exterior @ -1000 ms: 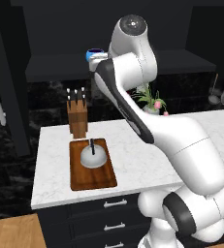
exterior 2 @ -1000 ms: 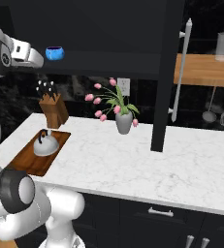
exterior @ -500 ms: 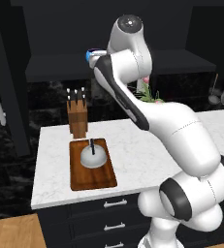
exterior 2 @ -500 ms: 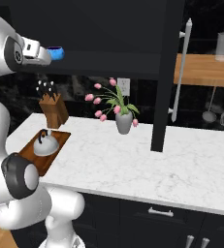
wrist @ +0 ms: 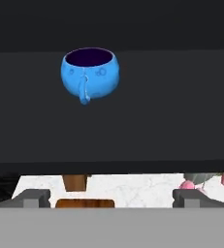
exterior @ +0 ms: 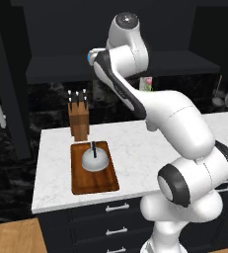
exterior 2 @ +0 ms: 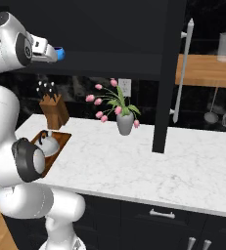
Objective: Pick the kettle from the counter and place it on the tray. Then pick the mug from the cabinet and place it on the tray. Then close the cabinet doors.
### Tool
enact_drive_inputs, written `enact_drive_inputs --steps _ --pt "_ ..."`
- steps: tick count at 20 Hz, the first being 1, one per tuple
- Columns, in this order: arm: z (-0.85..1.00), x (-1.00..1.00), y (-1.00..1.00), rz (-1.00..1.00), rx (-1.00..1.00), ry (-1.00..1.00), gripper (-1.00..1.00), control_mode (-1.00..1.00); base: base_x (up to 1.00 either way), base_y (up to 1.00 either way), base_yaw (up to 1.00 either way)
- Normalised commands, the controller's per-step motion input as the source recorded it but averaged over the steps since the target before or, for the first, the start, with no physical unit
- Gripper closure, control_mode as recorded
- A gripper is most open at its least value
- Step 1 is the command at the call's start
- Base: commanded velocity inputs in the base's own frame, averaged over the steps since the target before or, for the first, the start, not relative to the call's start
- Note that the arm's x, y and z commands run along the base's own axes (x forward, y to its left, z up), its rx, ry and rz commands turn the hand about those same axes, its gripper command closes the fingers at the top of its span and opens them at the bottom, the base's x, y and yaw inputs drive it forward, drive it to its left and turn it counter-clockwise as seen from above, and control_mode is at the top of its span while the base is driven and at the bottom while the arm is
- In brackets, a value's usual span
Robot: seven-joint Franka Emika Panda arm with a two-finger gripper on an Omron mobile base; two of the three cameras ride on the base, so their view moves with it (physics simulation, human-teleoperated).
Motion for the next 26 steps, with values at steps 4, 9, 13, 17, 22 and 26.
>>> enact_drive_inputs --steps 4,9,13,17,22,26 --pt "0.00 0.42 0.05 0.00 0.00 0.03 -1.00 -1.00 0.00 0.00 0.00" --pt "0.00 0.44 0.09 -0.01 0.00 0.03 -1.00 -1.00 0.00 0.00 0.00" --pt "0.00 0.38 0.11 0.00 0.00 0.00 -1.00 -1.00 0.00 0.00 0.00" --pt "0.00 0.33 0.10 0.00 0.00 0.00 -1.00 -1.00 0.00 0.00 0.00" --pt "0.00 0.35 0.12 0.00 0.00 0.00 -1.00 -1.00 0.00 0.00 0.00" --pt "-0.02 0.29 0.03 0.00 0.00 0.00 -1.00 -1.00 0.00 0.00 0.00"
